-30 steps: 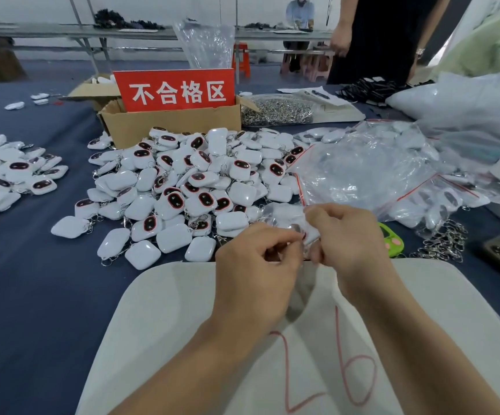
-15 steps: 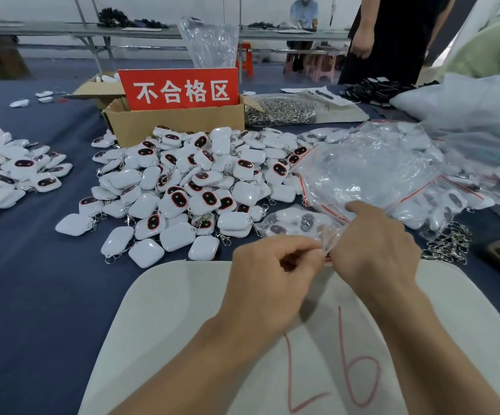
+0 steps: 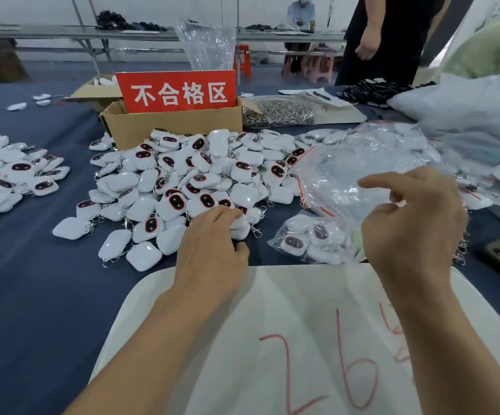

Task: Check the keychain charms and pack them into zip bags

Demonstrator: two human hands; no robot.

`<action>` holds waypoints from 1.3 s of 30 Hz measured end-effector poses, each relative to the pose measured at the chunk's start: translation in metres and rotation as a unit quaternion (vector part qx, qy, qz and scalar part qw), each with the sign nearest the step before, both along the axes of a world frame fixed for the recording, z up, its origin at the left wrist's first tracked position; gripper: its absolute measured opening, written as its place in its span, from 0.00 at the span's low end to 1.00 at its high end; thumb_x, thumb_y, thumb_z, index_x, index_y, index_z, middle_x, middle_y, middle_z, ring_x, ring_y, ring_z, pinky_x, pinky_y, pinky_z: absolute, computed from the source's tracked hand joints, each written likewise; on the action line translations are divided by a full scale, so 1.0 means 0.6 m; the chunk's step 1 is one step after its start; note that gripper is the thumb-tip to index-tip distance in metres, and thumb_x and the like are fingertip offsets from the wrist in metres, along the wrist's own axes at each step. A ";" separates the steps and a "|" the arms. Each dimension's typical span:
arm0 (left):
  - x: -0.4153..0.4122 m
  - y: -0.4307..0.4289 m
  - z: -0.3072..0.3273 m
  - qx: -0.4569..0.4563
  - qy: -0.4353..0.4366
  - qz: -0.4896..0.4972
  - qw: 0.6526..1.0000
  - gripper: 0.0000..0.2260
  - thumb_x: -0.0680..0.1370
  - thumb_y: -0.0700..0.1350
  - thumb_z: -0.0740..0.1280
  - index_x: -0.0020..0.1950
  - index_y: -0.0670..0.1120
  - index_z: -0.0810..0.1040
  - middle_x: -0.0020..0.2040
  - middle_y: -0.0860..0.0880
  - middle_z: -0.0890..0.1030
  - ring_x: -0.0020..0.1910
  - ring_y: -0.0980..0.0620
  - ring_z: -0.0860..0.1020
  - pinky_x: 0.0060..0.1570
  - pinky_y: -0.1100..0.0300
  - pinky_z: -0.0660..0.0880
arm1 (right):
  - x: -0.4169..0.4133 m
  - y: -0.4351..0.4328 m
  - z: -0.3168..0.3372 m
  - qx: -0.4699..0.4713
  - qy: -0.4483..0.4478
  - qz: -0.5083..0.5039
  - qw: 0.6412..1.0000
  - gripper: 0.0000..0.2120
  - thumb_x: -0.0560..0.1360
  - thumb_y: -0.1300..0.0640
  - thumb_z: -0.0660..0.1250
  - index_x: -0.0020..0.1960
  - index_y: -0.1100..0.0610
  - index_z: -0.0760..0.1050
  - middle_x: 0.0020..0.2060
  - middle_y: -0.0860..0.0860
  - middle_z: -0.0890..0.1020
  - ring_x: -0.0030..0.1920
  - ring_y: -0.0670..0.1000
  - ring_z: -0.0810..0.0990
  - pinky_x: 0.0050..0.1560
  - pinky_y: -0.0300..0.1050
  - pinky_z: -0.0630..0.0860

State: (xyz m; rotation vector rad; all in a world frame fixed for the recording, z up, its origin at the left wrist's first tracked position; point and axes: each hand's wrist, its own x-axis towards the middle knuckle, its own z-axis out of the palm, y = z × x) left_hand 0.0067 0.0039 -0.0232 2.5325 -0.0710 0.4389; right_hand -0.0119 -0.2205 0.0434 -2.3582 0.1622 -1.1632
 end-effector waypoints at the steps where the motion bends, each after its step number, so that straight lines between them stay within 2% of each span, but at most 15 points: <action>1: -0.001 0.001 -0.001 -0.001 -0.008 0.000 1.000 0.21 0.76 0.41 0.70 0.68 0.52 0.76 0.67 0.55 0.76 0.66 0.52 0.71 0.62 0.64 0.63 | -0.003 0.004 0.002 0.037 -0.044 0.034 0.998 0.24 0.66 0.68 0.57 0.50 0.50 0.86 0.39 0.45 0.77 0.45 0.50 0.74 0.48 0.39 0.65; 4: -0.002 0.004 -0.002 0.002 -0.016 0.008 1.000 0.16 0.76 0.39 0.69 0.62 0.51 0.75 0.59 0.54 0.78 0.60 0.50 0.73 0.56 0.62 0.63 | 0.002 0.019 0.000 0.091 0.030 0.149 0.984 0.15 0.75 0.61 0.62 0.50 0.48 0.86 0.44 0.44 0.86 0.48 0.47 0.83 0.53 0.39 0.75; 6: -0.002 0.005 0.001 0.013 -0.018 0.019 1.000 0.15 0.76 0.39 0.68 0.61 0.50 0.74 0.57 0.53 0.77 0.56 0.50 0.72 0.52 0.60 0.63 | 0.010 0.034 -0.024 -0.038 0.246 0.128 0.960 0.09 0.78 0.51 0.66 0.55 0.48 0.83 0.53 0.47 0.86 0.55 0.52 0.81 0.56 0.44 0.73; 8: -0.001 0.006 0.003 0.016 -0.017 0.020 1.000 0.15 0.76 0.39 0.68 0.61 0.50 0.74 0.57 0.52 0.77 0.54 0.51 0.70 0.51 0.59 0.62 | 0.010 0.048 -0.054 -0.181 0.361 0.106 0.909 0.17 0.77 0.44 0.66 0.62 0.49 0.76 0.61 0.47 0.81 0.63 0.54 0.76 0.60 0.47 0.68; 11: -0.004 0.006 0.005 0.018 -0.016 0.015 1.000 0.16 0.76 0.39 0.68 0.63 0.49 0.74 0.58 0.52 0.77 0.55 0.50 0.71 0.51 0.60 0.62 | 0.019 0.057 -0.074 -0.163 0.366 0.115 0.909 0.25 0.75 0.41 0.66 0.68 0.51 0.70 0.67 0.49 0.75 0.66 0.56 0.70 0.64 0.50 0.65; 15: -0.007 0.003 0.006 0.020 -0.015 0.015 1.000 0.17 0.76 0.39 0.68 0.64 0.50 0.74 0.59 0.52 0.77 0.57 0.49 0.71 0.53 0.60 0.63 | 0.046 0.058 -0.083 -0.178 0.343 0.111 0.916 0.19 0.80 0.47 0.62 0.68 0.53 0.73 0.64 0.54 0.76 0.64 0.59 0.70 0.65 0.52 0.66; 19: -0.007 0.003 0.005 0.023 -0.017 0.012 1.000 0.18 0.76 0.39 0.69 0.64 0.49 0.75 0.59 0.51 0.77 0.56 0.49 0.71 0.52 0.61 0.61 | 0.042 0.074 -0.087 0.055 0.200 0.154 0.966 0.11 0.81 0.62 0.61 0.56 0.55 0.82 0.46 0.56 0.84 0.48 0.58 0.76 0.48 0.48 0.68; 22: -0.006 0.003 0.004 0.018 -0.018 0.015 1.000 0.18 0.75 0.40 0.70 0.64 0.49 0.75 0.58 0.51 0.77 0.56 0.48 0.72 0.53 0.59 0.64 | 0.039 0.082 -0.088 0.173 0.144 0.102 0.969 0.12 0.81 0.59 0.61 0.48 0.52 0.82 0.36 0.47 0.81 0.40 0.51 0.75 0.37 0.40 0.65; 25: -0.005 0.003 0.003 0.018 -0.025 0.016 0.999 0.17 0.74 0.39 0.70 0.63 0.48 0.76 0.57 0.50 0.78 0.54 0.47 0.72 0.53 0.56 0.67 | 0.042 0.075 -0.081 0.243 0.142 0.066 0.957 0.16 0.80 0.54 0.60 0.36 0.60 0.71 0.25 0.47 0.69 0.31 0.60 0.72 0.32 0.49 0.72; 28: -0.004 0.002 0.004 0.022 -0.028 0.017 0.999 0.17 0.74 0.39 0.70 0.63 0.48 0.78 0.56 0.50 0.79 0.53 0.46 0.73 0.52 0.55 0.68 | 0.041 0.070 -0.070 0.332 0.178 0.065 0.924 0.21 0.81 0.50 0.59 0.36 0.62 0.74 0.28 0.50 0.75 0.37 0.66 0.80 0.39 0.61 0.81; 30: -0.004 0.002 0.005 0.027 -0.029 0.015 0.999 0.16 0.76 0.40 0.69 0.63 0.49 0.80 0.54 0.50 0.79 0.52 0.46 0.73 0.52 0.54 0.68 | 0.038 0.069 -0.061 0.417 0.182 0.128 0.881 0.20 0.83 0.49 0.59 0.40 0.55 0.82 0.35 0.47 0.86 0.44 0.54 0.86 0.48 0.52 0.81; 32: -0.005 0.000 0.008 0.029 -0.036 0.018 0.999 0.09 0.78 0.43 0.67 0.57 0.51 0.82 0.48 0.51 0.77 0.49 0.46 0.73 0.48 0.53 0.67 | 0.033 0.065 -0.054 0.465 0.191 0.187 0.844 0.18 0.84 0.50 0.58 0.46 0.53 0.85 0.40 0.47 0.89 0.47 0.45 0.87 0.46 0.46 0.76; 34: -0.004 0.001 0.011 -0.009 -0.042 0.036 0.998 0.07 0.80 0.45 0.65 0.54 0.51 0.82 0.45 0.50 0.79 0.47 0.45 0.74 0.46 0.52 0.68 | 0.031 0.058 -0.051 0.412 0.194 0.199 0.868 0.17 0.83 0.51 0.58 0.49 0.51 0.85 0.41 0.46 0.89 0.50 0.45 0.86 0.48 0.48 0.76; 37: -0.002 0.004 0.016 -0.089 -0.049 0.074 0.992 0.07 0.81 0.47 0.62 0.46 0.51 0.78 0.38 0.52 0.78 0.43 0.45 0.75 0.42 0.52 0.67 | 0.029 0.059 -0.056 0.221 0.240 0.212 0.921 0.14 0.82 0.59 0.61 0.59 0.52 0.84 0.53 0.46 0.87 0.59 0.48 0.83 0.65 0.52 0.76; 39: -0.002 0.007 0.018 -0.113 -0.054 0.104 0.987 0.09 0.81 0.48 0.62 0.41 0.52 0.74 0.35 0.54 0.75 0.40 0.45 0.73 0.41 0.52 0.65 | 0.024 0.070 -0.065 0.058 0.324 0.249 0.911 0.19 0.81 0.62 0.61 0.68 0.51 0.79 0.63 0.48 0.81 0.62 0.52 0.80 0.66 0.52 0.74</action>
